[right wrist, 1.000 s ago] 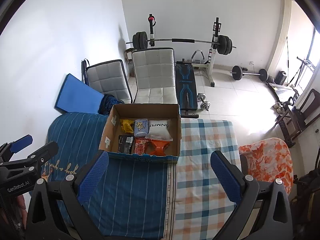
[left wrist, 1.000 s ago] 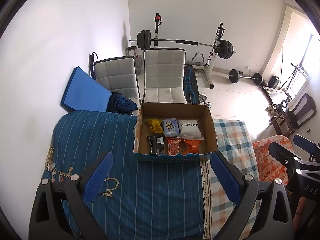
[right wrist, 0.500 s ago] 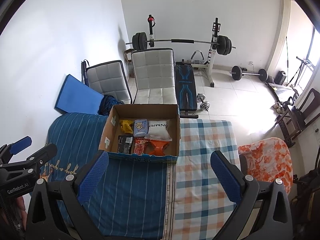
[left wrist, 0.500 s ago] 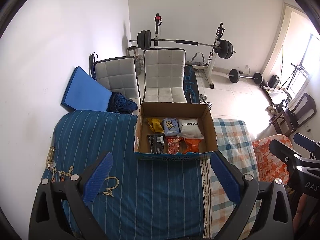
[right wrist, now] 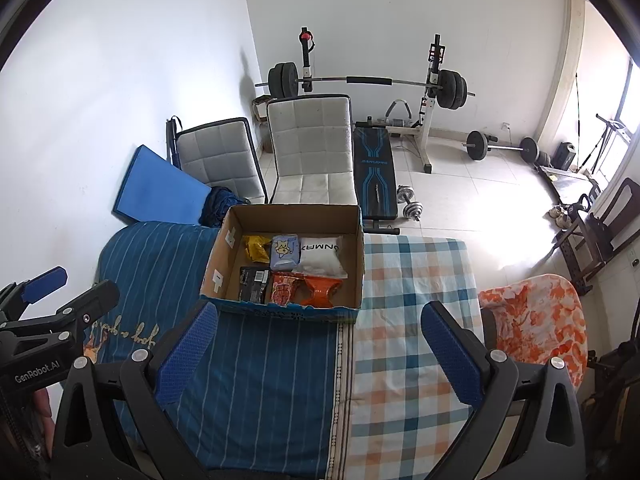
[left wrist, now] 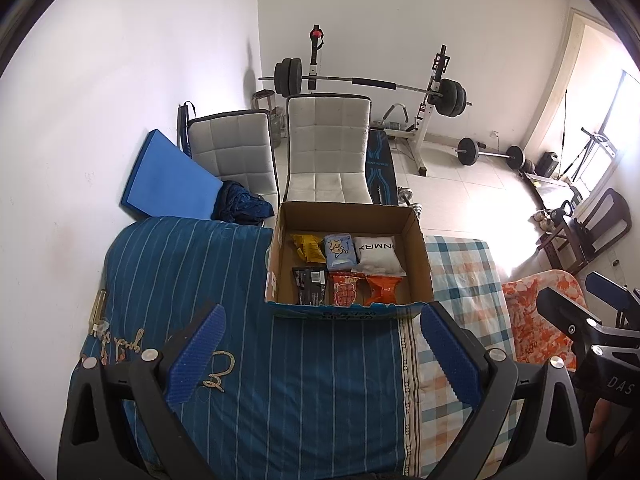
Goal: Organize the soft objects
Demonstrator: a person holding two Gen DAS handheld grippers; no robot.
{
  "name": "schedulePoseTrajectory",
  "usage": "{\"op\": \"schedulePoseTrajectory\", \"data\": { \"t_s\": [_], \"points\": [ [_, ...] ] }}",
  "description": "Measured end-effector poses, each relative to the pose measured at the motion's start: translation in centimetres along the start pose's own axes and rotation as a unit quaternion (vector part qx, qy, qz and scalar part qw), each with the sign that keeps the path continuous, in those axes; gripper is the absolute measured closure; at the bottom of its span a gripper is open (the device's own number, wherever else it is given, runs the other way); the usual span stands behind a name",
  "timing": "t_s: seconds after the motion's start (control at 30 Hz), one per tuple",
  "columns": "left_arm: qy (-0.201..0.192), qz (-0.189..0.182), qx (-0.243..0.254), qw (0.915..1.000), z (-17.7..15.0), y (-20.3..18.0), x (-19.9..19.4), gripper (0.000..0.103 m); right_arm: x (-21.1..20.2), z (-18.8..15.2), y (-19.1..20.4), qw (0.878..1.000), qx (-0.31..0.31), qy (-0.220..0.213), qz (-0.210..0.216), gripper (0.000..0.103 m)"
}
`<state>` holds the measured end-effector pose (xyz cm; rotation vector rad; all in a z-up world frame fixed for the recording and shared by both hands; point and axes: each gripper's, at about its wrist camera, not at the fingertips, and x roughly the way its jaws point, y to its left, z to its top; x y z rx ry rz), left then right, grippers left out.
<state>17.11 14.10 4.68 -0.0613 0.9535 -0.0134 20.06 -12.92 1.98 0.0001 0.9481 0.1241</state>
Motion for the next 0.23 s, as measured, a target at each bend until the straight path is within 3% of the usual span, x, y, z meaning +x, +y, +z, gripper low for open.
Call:
{"op": "schedulePoseTrajectory", "data": {
  "t_s": [0.23],
  "points": [
    [-0.003,-0.003,-0.001,1.0,0.07,0.16,-0.2,0.003,-0.02,-0.05,-0.06,1.0,0.001,-0.001,-0.001,0.0]
  ]
}}
